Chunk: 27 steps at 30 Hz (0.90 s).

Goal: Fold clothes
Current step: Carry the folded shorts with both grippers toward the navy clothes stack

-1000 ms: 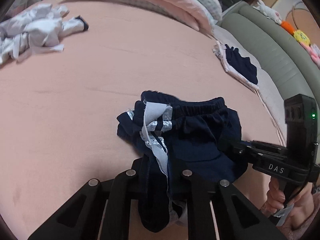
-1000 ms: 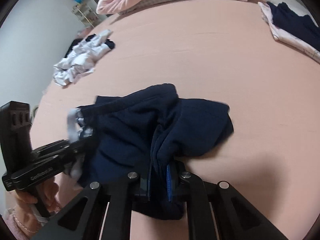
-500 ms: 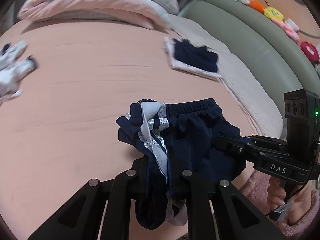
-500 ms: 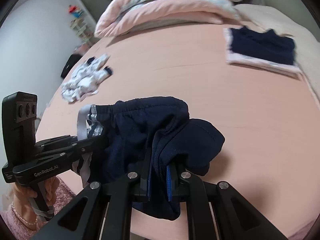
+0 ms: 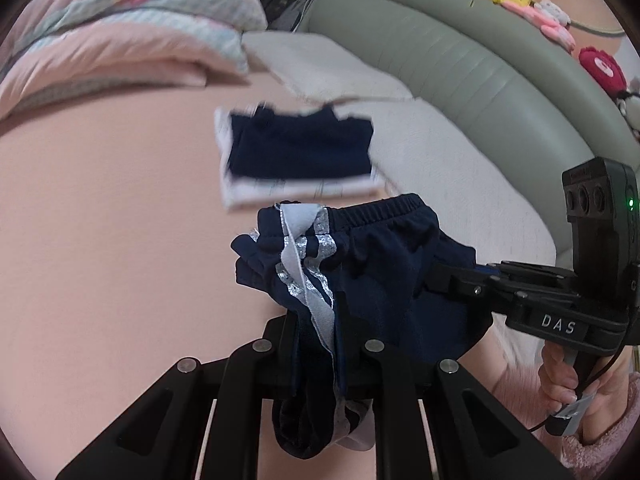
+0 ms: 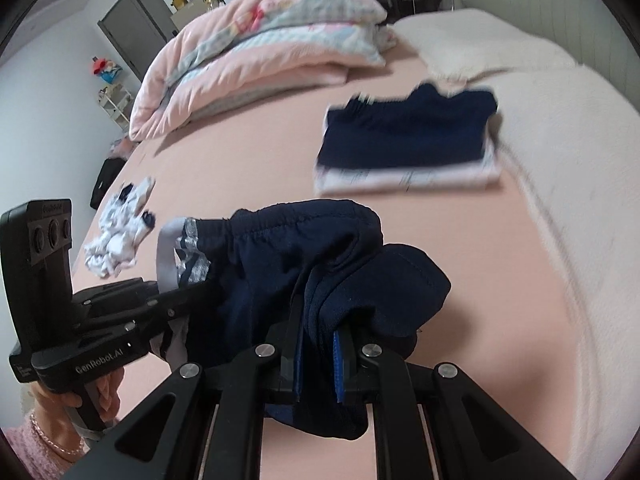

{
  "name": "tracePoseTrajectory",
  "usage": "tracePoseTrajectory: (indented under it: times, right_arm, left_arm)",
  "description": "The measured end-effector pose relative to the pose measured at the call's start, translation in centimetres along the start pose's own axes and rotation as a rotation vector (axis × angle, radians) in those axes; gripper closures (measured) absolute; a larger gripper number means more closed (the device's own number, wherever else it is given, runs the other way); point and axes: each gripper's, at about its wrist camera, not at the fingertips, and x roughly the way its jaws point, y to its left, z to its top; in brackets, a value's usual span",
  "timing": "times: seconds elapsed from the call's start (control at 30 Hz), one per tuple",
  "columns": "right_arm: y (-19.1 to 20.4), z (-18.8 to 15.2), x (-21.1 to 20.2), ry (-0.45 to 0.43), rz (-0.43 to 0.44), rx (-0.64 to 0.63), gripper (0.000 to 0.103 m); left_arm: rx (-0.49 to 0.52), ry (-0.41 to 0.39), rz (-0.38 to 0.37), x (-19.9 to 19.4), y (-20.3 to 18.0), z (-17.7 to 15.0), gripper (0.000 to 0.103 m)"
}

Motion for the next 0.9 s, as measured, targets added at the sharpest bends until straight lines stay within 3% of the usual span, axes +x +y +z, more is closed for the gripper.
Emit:
tracePoseTrajectory:
  times: [0.27, 0.43, 0.57, 0.73, 0.83, 0.9]
  right_arm:
    - [-3.7, 9.2, 0.1, -0.1, -0.046, -0.051, 0.093]
    - [-5.8, 14.3, 2.0, -0.149, -0.069, -0.074, 0.093]
    - [-8.1, 16.6, 6.0, -0.14, -0.079, -0.077, 0.092]
    - [-11.5, 16.1, 12.3, -0.073, -0.117, -0.035, 0.092]
    - [-13.0, 15.7, 14.5, -0.035, -0.094, 0.004, 0.086]
    - [-13.3, 15.8, 14.2, -0.047, -0.087, 0.015, 0.082]
  left_arm:
    - [0.045, -0.092, 0.021, 4.4, -0.3, 10.3, 0.092]
    - [0.032, -0.1, 0.035, 8.1, 1.3, 14.1, 0.092]
    - [0.006, -0.084, 0.04, 12.3, 3.8, 15.5, 0.092]
    - [0.031, -0.016, 0.072, 18.1, 6.0, 15.4, 0.089]
    - [0.02, -0.013, 0.083, 18.8, 6.5, 14.8, 0.087]
    - [0.033, -0.054, 0.091, 17.7, 6.6, 14.6, 0.082]
